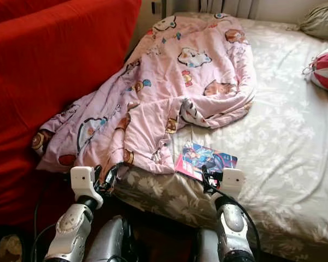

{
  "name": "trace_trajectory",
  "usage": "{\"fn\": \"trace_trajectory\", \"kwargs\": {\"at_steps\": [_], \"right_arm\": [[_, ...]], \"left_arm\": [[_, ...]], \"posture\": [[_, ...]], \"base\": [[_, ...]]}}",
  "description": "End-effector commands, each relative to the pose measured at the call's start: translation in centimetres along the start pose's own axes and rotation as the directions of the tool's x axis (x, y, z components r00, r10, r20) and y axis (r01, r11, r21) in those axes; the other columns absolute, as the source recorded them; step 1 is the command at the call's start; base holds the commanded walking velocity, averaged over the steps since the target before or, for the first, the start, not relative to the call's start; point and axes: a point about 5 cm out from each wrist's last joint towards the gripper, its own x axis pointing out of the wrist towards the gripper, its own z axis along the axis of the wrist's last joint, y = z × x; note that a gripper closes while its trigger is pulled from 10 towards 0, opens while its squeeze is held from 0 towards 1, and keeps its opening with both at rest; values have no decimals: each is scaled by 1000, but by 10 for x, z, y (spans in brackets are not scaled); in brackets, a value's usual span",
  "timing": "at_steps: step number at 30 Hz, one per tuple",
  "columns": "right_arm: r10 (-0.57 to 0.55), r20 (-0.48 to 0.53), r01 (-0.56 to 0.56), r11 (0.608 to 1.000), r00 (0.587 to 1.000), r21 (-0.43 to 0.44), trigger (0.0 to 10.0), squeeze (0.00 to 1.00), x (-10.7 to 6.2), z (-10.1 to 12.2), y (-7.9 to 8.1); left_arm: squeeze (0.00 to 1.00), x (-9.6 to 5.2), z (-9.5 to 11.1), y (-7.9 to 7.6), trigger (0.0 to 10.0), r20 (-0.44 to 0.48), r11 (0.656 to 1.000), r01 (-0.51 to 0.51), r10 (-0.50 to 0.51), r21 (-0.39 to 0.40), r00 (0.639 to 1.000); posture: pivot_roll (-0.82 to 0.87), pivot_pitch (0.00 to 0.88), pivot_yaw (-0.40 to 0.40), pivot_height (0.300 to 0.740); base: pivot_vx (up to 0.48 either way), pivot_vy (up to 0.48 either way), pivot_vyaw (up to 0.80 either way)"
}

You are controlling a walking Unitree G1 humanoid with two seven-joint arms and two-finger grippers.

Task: Clean up the room

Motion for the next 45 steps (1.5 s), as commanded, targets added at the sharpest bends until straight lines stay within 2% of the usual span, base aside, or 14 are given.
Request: {"fn": "trace_trajectory", "kwargs": {"at_steps": [1,9,11,17,25,34,37,39,45], "right_arm": [[-2,-21,2,1000,1000,10,10000,0,-2,-5,0],[-21,-32,22,999,999,40,10000,0,-3,-8,-1],[-31,-61,34,999,998,42,10000,0,-3,-10,-2],[-35,-47,38,998,998,48,10000,0,-3,-9,-3],[-30,-42,32,998,999,53,10000,0,-3,-9,-2],[-26,-78,37,989,997,144,10000,0,0,-13,2],[-50,-90,64,985,995,158,10000,0,1,-13,1],[-74,-103,94,975,992,199,10000,0,2,-14,0],[-71,-97,95,956,993,277,10000,0,3,-14,0]], "left_arm": [[0,-1,-5,3,10000,-32,1000,-8,7,-10,999],[0,-3,-6,3,10000,-32,1000,-6,6,-9,999],[0,-3,-6,2,10000,-32,1000,-4,4,-12,999],[0,-3,-7,1,10000,-34,1000,-2,2,-13,999],[0,-4,-7,2,10000,-37,1000,0,0,-5,999],[0,-6,-5,4,10000,-32,1000,8,-8,2,999],[0,-5,-3,8,10000,-29,1000,1,-1,11,1000],[0,-5,0,13,10000,-25,1000,-5,5,23,1000],[0,-8,4,20,10000,-29,999,-7,9,46,1000]], "posture": [[8,156,33,622],[11,157,32,622],[12,157,32,622],[12,160,32,622],[14,167,34,622],[39,189,45,622],[48,200,51,622],[58,214,67,622],[81,244,103,622]], "base": [[270,0,0],[278,0,0],[306,0,-262],[308,0,-575],[155,0,0],[0,0,0],[0,0,0],[0,0,0],[0,0,0]]}}
